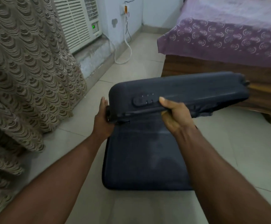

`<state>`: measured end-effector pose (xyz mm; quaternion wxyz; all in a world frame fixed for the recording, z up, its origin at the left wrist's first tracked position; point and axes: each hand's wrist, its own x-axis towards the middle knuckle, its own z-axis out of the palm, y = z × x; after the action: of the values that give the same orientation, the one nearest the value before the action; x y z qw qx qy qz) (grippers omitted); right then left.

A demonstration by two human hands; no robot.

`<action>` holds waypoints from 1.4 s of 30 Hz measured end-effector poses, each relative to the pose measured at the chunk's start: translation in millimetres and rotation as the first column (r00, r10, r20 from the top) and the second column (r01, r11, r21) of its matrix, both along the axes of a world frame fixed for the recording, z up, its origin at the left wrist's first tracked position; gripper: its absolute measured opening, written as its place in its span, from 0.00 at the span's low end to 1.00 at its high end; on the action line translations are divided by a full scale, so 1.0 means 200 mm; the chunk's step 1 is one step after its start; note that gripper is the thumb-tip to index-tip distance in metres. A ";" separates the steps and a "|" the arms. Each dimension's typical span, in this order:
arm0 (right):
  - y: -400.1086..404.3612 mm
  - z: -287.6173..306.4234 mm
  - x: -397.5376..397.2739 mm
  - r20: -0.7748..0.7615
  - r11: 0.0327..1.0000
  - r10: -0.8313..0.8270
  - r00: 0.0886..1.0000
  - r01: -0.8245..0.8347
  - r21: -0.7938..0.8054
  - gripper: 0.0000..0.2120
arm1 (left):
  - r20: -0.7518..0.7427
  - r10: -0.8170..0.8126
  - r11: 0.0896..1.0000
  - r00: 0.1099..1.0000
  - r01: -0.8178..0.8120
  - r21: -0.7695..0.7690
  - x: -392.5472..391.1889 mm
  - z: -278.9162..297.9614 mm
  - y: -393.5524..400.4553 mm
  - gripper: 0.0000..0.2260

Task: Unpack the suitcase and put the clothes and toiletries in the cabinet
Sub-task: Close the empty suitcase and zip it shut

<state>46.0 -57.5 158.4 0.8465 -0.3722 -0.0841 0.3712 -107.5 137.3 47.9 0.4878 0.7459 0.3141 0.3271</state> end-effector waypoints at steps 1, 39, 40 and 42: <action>-0.07 -0.06 -0.02 0.002 1.000 -0.011 1.000 0.011 -0.002 0.15 | 0.023 -0.003 0.996 1.000 0.005 -0.091 0.00 0.01 -0.03 0.08; -0.73 -0.71 -0.33 0.349 -0.017 0.544 0.763 0.425 -0.905 0.17 | -0.471 -0.270 0.915 0.840 0.072 -0.397 -0.22 -0.42 -0.25 0.52; -0.75 -0.66 -0.27 0.438 -0.016 0.541 0.718 0.530 -0.848 0.17 | -0.496 -0.262 0.936 0.828 0.092 -0.341 -0.18 -0.43 -0.26 0.57; -0.79 -0.61 -0.14 0.569 -0.011 0.501 0.652 0.662 -0.749 0.16 | -0.594 -0.178 0.972 0.784 0.045 -0.232 -0.11 -0.43 -0.29 0.68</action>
<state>18.0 -214.5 35.5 0.2114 -0.9698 -0.1071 0.0585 -129.2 78.9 -38.6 0.4529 0.7743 0.4419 0.0047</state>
